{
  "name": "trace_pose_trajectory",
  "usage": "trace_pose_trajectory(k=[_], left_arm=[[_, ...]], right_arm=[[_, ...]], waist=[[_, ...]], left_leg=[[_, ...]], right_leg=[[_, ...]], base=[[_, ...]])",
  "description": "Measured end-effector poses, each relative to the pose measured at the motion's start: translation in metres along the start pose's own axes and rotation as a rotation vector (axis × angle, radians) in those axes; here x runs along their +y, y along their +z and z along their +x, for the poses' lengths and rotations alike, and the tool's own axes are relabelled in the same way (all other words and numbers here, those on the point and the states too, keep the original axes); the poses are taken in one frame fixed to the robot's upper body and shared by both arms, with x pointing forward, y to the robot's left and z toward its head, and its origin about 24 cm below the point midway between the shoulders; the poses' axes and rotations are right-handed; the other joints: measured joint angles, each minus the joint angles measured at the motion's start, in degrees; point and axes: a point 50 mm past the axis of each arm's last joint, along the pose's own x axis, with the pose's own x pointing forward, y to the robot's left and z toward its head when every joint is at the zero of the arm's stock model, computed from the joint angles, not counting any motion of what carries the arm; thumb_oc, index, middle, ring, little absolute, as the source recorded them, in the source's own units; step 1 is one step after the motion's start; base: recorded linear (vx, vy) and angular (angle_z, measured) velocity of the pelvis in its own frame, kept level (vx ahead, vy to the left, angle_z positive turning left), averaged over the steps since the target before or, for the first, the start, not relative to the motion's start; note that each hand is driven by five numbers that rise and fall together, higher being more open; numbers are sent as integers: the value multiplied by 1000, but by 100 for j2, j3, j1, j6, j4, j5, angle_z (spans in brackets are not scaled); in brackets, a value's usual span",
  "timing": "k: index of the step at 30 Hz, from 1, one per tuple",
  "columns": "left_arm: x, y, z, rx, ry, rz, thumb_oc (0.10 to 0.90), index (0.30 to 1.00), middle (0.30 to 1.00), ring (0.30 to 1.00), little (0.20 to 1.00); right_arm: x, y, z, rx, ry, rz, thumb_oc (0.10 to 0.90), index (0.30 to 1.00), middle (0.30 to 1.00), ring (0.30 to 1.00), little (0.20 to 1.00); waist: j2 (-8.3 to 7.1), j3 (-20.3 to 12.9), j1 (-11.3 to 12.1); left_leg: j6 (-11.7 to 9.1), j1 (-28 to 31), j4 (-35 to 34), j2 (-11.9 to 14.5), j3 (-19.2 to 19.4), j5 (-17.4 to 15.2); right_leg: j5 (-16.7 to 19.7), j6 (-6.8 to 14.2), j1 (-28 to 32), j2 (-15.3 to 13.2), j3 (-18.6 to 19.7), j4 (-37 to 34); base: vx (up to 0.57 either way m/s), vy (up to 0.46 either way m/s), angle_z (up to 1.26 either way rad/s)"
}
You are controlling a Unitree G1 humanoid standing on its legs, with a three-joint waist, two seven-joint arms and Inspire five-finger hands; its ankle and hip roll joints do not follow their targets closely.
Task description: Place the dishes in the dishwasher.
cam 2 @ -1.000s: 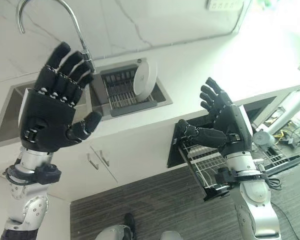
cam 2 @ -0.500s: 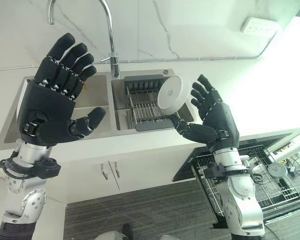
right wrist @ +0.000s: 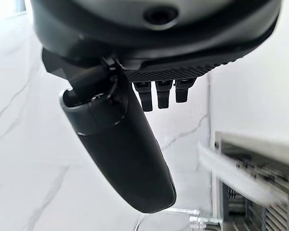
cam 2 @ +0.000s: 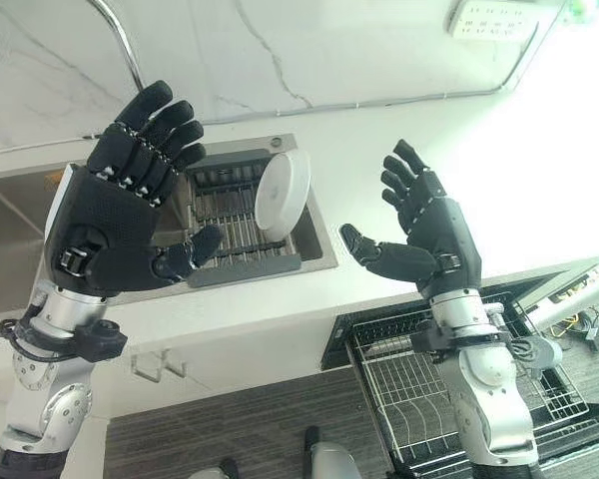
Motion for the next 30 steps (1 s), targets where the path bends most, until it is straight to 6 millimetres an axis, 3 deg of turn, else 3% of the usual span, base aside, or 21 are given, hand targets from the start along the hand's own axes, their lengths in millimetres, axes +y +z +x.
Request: trace_pose_trajectory(k=[2,5,10,14,26,30], left_arm=[[0,-1,-1,0,2,-7,800,900,900,900,900],[-1,-3,-3,-6,11,-62,800,900,900,900,900],[2,-10,-8,7,48,-107,800,900,900,900,900],[2,-10,-8,6,46,-105,800,900,900,900,900],[5,-11,-4,3,72,-100,800,900,900,900,900],[7,-12,-5,9,93,-97,800,900,900,900,900]], right_arm=[[-4,2,0,-4,-10,-6,800,900,900,900,900],[-11,1,-1,10,-40,-4,800,900,900,900,900],[-11,-22,-2,117,-75,122,800,900,900,900,900],[-9,-26,-2,145,-85,132,800,900,900,900,900],[-13,-37,9,156,-229,290,800,900,900,900,900],[-18,-46,8,188,-294,289,800,900,900,900,900]], waist=[[41,7,-17],[66,9,-174],[155,33,5],[158,30,68],[120,10,312],[-39,-86,300]], left_leg=[[-6,65,-130,60,245,103],[81,98,-52,190,1018,101],[130,175,-177,-64,866,-23],[143,85,-116,-154,842,-68],[172,10,50,-283,654,-123],[206,11,101,-281,641,-144]], right_leg=[[-127,-114,92,-23,-171,42],[-263,-178,169,-196,-593,43],[-382,61,121,-373,-566,248],[-347,164,98,-501,-567,252],[-203,177,192,-580,-612,208],[-183,211,243,-569,-611,114]], base=[[-32,-59,44],[-4,17,66],[-17,76,19],[-18,63,8],[-20,47,8],[-4,35,1]])
